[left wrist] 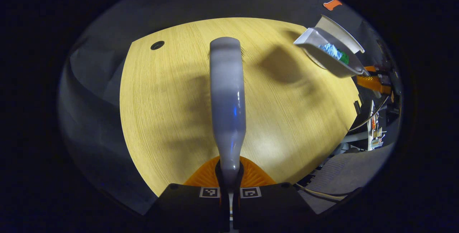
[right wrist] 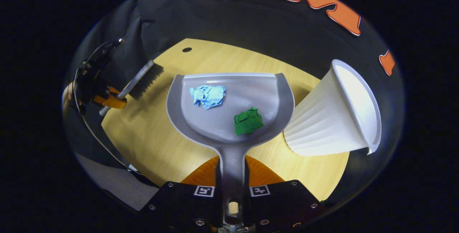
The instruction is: Pick up the small broom and dustpan from the desktop, sweep the trash into the dustpan with the broom, and then empty the trash into the garbage bin.
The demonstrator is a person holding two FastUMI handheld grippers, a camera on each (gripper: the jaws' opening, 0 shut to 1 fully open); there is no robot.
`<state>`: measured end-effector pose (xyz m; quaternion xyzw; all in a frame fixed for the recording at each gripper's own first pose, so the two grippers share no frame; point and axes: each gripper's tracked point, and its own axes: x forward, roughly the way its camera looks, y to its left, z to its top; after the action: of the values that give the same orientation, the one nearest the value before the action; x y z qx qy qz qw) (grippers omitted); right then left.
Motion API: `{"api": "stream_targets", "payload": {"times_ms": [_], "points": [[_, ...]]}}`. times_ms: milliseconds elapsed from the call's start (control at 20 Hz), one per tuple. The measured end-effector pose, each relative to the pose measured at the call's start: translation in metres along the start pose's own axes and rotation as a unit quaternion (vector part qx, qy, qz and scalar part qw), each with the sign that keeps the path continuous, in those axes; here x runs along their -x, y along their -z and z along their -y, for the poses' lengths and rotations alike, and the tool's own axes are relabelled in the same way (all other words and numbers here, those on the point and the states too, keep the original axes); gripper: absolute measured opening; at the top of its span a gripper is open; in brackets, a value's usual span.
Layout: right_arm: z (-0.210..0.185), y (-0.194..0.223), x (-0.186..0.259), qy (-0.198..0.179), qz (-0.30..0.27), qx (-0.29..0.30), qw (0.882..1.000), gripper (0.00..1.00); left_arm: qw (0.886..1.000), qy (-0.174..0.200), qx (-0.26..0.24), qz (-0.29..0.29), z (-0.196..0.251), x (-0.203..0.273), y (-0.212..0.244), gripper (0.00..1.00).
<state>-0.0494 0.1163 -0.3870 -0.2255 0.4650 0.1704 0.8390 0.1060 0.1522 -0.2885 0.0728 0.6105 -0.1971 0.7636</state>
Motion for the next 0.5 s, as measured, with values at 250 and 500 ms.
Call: {"api": "stream_targets", "payload": {"times_ms": [250, 500], "points": [[0.001, 0.002, -0.008, 0.004, 0.043, 0.002, 0.999, 0.22, 1.000, 0.006, 0.009, 0.000, -0.008, -0.002, -0.003, 0.06], [0.003, 0.004, -0.012, 0.013, 0.079, -0.030, 0.996, 0.22, 1.000, 0.009, 0.003, 0.003, -0.009, -0.006, -0.017, 0.06]]}}
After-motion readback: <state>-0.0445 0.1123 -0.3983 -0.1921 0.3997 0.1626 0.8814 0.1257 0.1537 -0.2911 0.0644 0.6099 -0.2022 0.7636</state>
